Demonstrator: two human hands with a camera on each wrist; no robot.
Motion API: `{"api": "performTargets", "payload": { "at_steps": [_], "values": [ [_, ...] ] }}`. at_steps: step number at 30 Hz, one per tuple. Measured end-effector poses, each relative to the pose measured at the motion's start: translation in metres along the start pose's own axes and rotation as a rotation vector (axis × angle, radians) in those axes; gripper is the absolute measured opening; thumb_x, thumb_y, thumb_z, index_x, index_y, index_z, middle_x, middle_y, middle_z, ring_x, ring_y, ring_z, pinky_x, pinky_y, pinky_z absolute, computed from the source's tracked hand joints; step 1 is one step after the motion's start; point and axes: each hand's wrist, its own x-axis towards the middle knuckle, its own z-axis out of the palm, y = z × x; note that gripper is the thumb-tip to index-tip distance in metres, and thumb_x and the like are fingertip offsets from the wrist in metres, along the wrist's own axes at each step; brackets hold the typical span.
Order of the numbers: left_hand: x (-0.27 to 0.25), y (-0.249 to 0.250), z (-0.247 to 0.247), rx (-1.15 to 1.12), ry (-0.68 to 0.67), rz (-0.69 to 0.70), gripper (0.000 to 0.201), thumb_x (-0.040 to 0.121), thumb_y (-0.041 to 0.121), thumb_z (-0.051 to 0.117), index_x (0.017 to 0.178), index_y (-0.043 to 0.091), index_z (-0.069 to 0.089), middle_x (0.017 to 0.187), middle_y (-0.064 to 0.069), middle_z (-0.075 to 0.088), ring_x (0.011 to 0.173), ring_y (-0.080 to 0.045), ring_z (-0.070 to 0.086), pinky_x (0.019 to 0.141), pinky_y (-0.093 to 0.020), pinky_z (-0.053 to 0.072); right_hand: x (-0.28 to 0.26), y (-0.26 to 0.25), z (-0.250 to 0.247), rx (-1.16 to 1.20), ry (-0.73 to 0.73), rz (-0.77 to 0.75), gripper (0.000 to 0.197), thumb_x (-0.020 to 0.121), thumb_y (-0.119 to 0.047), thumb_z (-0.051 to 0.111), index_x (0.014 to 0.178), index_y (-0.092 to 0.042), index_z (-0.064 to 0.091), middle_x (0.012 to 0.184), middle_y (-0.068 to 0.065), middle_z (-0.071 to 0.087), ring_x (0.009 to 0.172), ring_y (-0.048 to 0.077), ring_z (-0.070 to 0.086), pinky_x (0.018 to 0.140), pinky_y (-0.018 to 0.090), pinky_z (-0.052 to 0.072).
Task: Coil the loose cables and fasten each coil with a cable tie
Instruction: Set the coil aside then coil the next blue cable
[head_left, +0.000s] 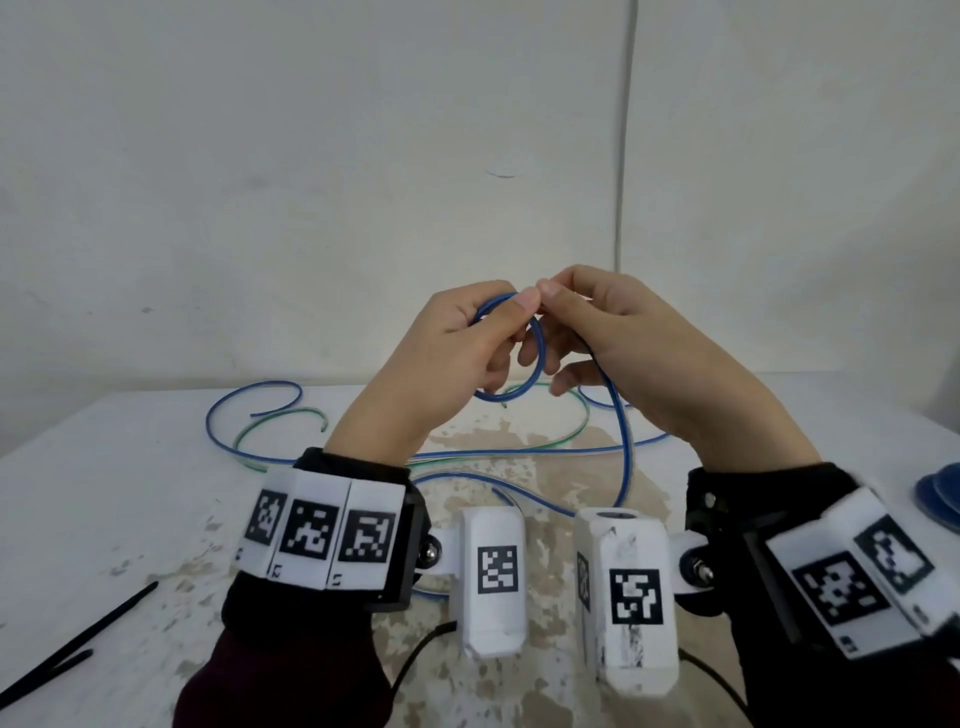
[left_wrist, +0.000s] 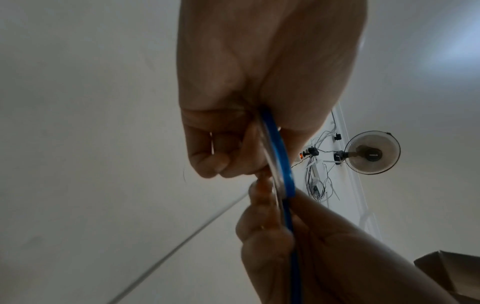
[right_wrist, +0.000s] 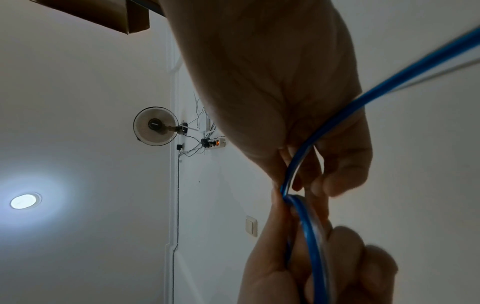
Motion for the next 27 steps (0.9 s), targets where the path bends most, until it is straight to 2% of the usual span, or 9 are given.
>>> {"api": "performTargets", "payload": {
  "at_steps": [2, 5, 7, 12, 17, 21, 24, 27],
  "values": [
    [-0.001, 0.0, -0.005, 0.074, 0.006, -0.002, 0.035, 0.099, 0.019, 0.047, 0.065, 0.012, 0.049, 0.048, 0.009, 0.029, 0.044, -0.011, 0.02, 0.045, -0.021, 0.021, 0.0, 0.002, -0.003, -0.062, -0.003, 0.003, 0.027, 0.1, -0.028, 0.045, 0.085, -0.008, 0.058, 0.065, -0.001, 0.055, 0.052, 0.008, 0.042, 0.047, 0.019, 0.039],
    [-0.004, 0.001, -0.011, 0.199, -0.047, -0.008, 0.034, 0.097, 0.028, 0.051, 0.064, 0.024, 0.06, 0.051, 0.003, 0.025, 0.045, -0.014, 0.021, 0.046, -0.025, 0.021, -0.001, 0.003, -0.01, -0.104, -0.095, 0.022, 0.035, 0.1, -0.03, 0.044, 0.08, -0.007, 0.06, 0.059, -0.004, 0.035, 0.046, 0.006, 0.029, 0.043, 0.015, 0.027],
    [-0.005, 0.002, -0.013, 0.238, -0.067, -0.016, 0.029, 0.096, 0.029, 0.052, 0.072, 0.018, 0.063, 0.051, 0.0, 0.026, 0.044, -0.014, 0.024, 0.047, -0.025, 0.023, -0.002, 0.003, -0.012, -0.104, -0.135, 0.029, 0.036, 0.1, -0.03, 0.043, 0.075, -0.009, 0.058, 0.057, -0.005, 0.031, 0.045, 0.006, 0.025, 0.042, 0.013, 0.025],
    [-0.006, 0.004, -0.019, 0.265, -0.014, -0.002, 0.029, 0.095, 0.027, 0.054, 0.075, 0.008, 0.062, 0.049, 0.0, 0.031, 0.045, -0.012, 0.03, 0.049, -0.022, 0.035, -0.003, -0.001, -0.013, -0.084, -0.098, 0.032, 0.035, 0.099, -0.03, 0.045, 0.07, -0.013, 0.052, 0.052, -0.008, 0.035, 0.044, 0.007, 0.025, 0.041, 0.014, 0.025],
    [-0.004, 0.004, -0.018, 0.207, 0.057, 0.081, 0.029, 0.097, 0.024, 0.052, 0.072, 0.012, 0.059, 0.048, 0.006, 0.029, 0.044, -0.011, 0.027, 0.043, -0.02, 0.033, -0.003, -0.004, -0.011, 0.004, -0.057, 0.001, 0.035, 0.1, -0.029, 0.044, 0.071, -0.012, 0.052, 0.051, -0.007, 0.032, 0.044, 0.008, 0.021, 0.04, 0.015, 0.024],
    [-0.003, 0.005, -0.015, 0.152, 0.082, 0.109, 0.03, 0.1, 0.021, 0.046, 0.075, 0.008, 0.057, 0.05, 0.008, 0.029, 0.045, -0.01, 0.027, 0.044, -0.022, 0.033, -0.002, -0.003, -0.011, 0.08, -0.11, 0.049, 0.034, 0.101, -0.029, 0.041, 0.073, -0.012, 0.051, 0.05, -0.006, 0.031, 0.044, 0.008, 0.019, 0.039, 0.015, 0.022],
    [0.002, 0.001, -0.003, 0.138, 0.178, 0.175, 0.032, 0.102, 0.022, 0.043, 0.076, 0.005, 0.053, 0.055, 0.004, 0.04, 0.05, -0.01, 0.034, 0.05, -0.025, 0.036, -0.002, 0.0, -0.006, 0.206, -0.147, 0.091, 0.034, 0.101, -0.031, 0.038, 0.082, -0.01, 0.056, 0.052, -0.004, 0.032, 0.047, 0.009, 0.021, 0.04, 0.017, 0.022],
    [0.007, -0.002, 0.011, 0.1, 0.324, 0.248, 0.029, 0.102, 0.016, 0.04, 0.077, 0.004, 0.047, 0.058, 0.009, 0.046, 0.053, -0.001, 0.041, 0.057, -0.014, 0.038, 0.0, 0.002, 0.001, 0.344, -0.186, 0.095, 0.037, 0.102, -0.027, 0.035, 0.095, -0.004, 0.062, 0.059, 0.001, 0.039, 0.052, 0.011, 0.03, 0.042, 0.018, 0.025]
  ]
}}
